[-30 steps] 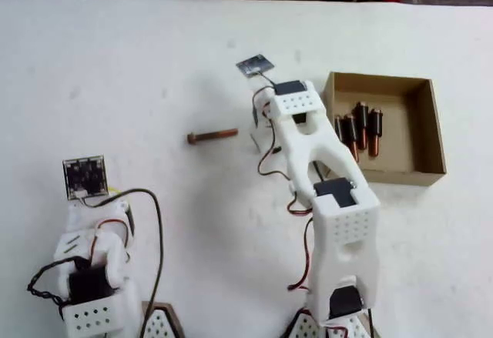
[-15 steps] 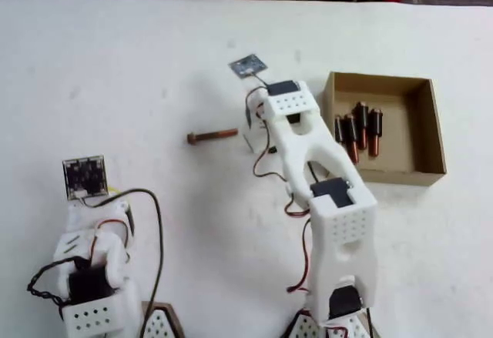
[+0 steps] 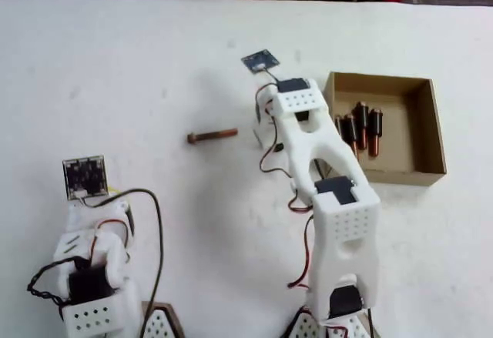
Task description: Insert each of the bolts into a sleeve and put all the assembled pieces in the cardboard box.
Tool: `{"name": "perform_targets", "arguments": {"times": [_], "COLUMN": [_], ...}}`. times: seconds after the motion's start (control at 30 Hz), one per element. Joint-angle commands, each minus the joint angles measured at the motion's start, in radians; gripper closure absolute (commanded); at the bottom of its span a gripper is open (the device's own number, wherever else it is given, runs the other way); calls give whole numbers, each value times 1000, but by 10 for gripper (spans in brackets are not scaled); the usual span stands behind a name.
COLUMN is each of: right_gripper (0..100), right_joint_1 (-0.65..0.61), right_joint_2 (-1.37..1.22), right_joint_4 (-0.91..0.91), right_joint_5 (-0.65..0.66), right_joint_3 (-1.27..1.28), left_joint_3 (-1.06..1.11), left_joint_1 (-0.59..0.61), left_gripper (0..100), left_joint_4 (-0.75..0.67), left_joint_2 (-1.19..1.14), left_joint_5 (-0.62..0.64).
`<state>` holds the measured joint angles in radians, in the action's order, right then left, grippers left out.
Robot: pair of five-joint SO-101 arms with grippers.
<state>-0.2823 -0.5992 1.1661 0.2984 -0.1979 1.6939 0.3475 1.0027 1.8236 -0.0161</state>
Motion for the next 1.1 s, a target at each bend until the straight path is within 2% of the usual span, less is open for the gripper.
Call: {"name": "perform_targets", "arguments": {"times": [0.0, 0.13, 0.37, 0.6, 1.07], "right_gripper": [982, 982, 981, 981, 981], "right_joint_1": [-18, 2, -2, 2, -1], "right_joint_2": [13, 21, 111, 232, 682], "right_joint_4": [2, 27, 206, 348, 564], "right_joint_5": [12, 9, 5, 5, 8], "right_joint_3": [-38, -110, -273, -325, -319], "left_joint_3": [-2, -2, -2, -2, -2], "left_joint_1": [7, 7, 7, 7, 5], "left_gripper": [980, 980, 980, 980, 980], "left_joint_4": [-5, -3, -3, -2, 0], "left_joint_2": [8, 8, 8, 8, 8], "left_joint_5": [-9, -9, -9, -9, -8]}}
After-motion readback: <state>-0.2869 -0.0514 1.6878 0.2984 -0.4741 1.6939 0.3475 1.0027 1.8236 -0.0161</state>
